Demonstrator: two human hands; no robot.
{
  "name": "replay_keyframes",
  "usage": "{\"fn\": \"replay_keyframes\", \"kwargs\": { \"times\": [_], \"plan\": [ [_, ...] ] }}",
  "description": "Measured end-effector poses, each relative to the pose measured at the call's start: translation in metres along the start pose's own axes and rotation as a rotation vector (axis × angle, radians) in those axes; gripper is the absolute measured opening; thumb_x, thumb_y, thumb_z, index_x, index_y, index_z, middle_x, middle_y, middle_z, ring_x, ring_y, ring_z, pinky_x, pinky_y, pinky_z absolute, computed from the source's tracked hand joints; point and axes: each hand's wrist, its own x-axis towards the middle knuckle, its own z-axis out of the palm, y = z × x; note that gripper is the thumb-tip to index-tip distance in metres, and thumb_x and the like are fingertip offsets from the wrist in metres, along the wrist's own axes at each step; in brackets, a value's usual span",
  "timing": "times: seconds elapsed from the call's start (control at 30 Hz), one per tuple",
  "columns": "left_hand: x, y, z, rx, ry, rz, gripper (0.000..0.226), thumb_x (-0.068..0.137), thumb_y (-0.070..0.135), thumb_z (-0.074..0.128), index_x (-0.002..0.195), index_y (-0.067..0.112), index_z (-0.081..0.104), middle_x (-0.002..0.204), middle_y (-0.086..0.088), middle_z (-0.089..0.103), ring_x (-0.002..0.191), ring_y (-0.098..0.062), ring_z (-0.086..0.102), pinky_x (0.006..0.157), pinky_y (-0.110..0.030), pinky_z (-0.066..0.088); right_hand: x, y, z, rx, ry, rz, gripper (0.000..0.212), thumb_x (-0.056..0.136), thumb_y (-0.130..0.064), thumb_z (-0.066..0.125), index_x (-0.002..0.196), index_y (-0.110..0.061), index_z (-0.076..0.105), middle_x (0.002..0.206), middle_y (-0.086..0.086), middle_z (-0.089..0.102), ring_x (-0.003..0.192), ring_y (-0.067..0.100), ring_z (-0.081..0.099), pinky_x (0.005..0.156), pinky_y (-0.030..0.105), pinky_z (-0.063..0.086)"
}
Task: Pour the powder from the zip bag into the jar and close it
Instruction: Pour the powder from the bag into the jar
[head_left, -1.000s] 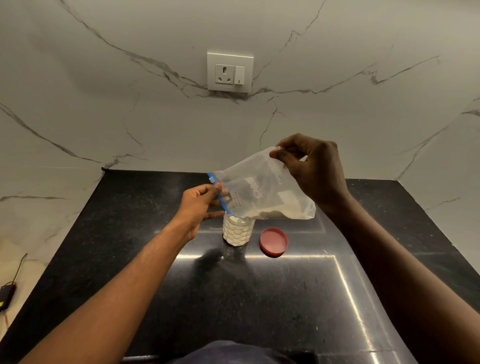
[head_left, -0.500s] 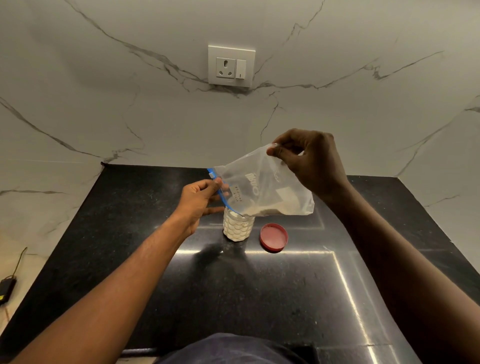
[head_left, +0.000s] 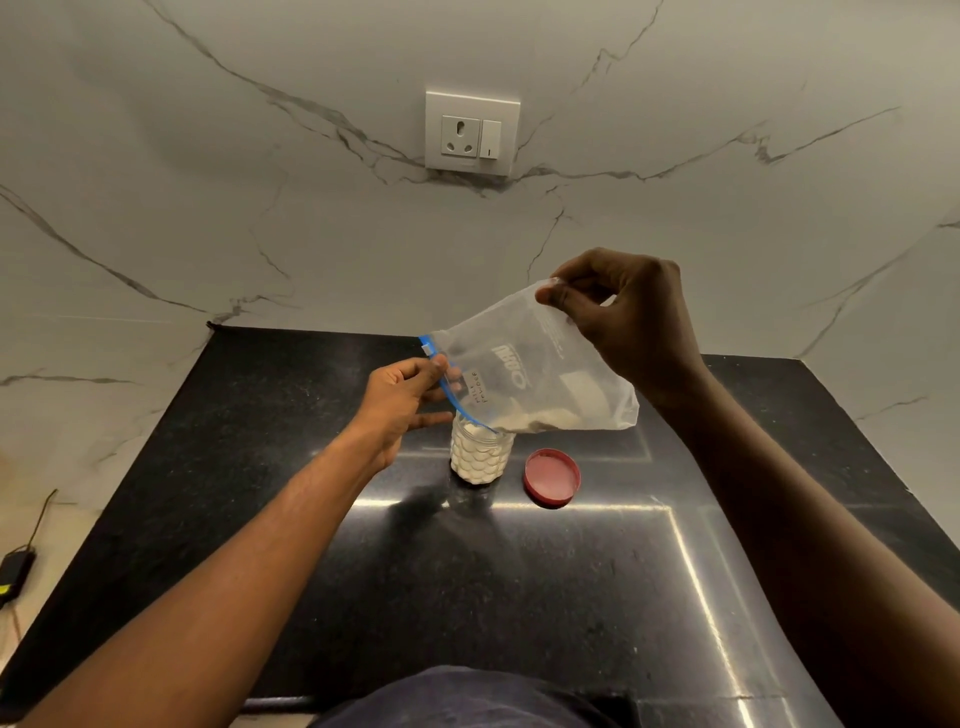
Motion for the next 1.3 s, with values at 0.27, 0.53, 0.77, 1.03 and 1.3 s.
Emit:
{"fn": "replay_keyframes", "kwargs": {
  "times": [0.27,0.53,0.77,1.03,1.3],
  "plan": [
    [0.001,0.000,0.001,-0.013,0.005,0.006,0.020,0.103,0.031,0.069,0.100,0.016,0.080,0.103,-0.003,0.085,0.094,-0.021,0.083,0.066,-0.033,0.067,0.000,-0.001,0.000,-0.032,-0.004,0.003,0.014,0.090,-0.028,0.082,0.093,-0.015,0.081,0.081,-0.002,0.079,0.072,0.010,0.074,0.064,0.035,0.063],
    [0.001,-0.003,0.002,-0.008,0.011,-0.010,0.022,0.103,0.032,0.069,0.104,0.013,0.079,0.104,-0.005,0.085,0.096,-0.021,0.083,0.069,-0.033,0.068,-0.001,0.002,0.002,-0.038,0.017,0.016,0.015,0.091,-0.030,0.082,0.095,-0.015,0.081,0.084,-0.003,0.079,0.073,0.008,0.074,0.066,0.032,0.063],
    [0.001,-0.003,0.000,-0.043,0.040,-0.036,0.022,0.104,0.029,0.067,0.107,0.010,0.078,0.105,-0.007,0.085,0.097,-0.023,0.083,0.072,-0.035,0.069,-0.015,0.014,0.005,-0.072,-0.120,0.076,0.037,0.084,-0.041,0.086,0.109,-0.015,0.077,0.092,0.001,0.078,0.081,0.018,0.073,0.072,0.044,0.061],
    [0.003,-0.006,0.002,-0.073,0.055,-0.039,0.019,0.104,0.026,0.068,0.106,0.011,0.078,0.104,-0.008,0.085,0.099,-0.025,0.082,0.075,-0.036,0.069,-0.055,0.044,-0.003,-0.016,-0.236,0.277,0.017,0.087,-0.024,0.084,0.094,-0.010,0.077,0.082,0.006,0.075,0.075,0.029,0.071,0.070,0.055,0.060],
    [0.004,-0.009,0.000,-0.091,0.060,-0.048,0.021,0.104,0.026,0.067,0.111,0.009,0.078,0.107,-0.010,0.085,0.101,-0.025,0.082,0.078,-0.038,0.069,-0.077,0.047,0.003,0.073,-0.078,0.319,0.024,0.087,-0.022,0.084,0.108,-0.016,0.074,0.095,-0.005,0.074,0.086,0.006,0.070,0.077,0.034,0.062]
  ]
}}
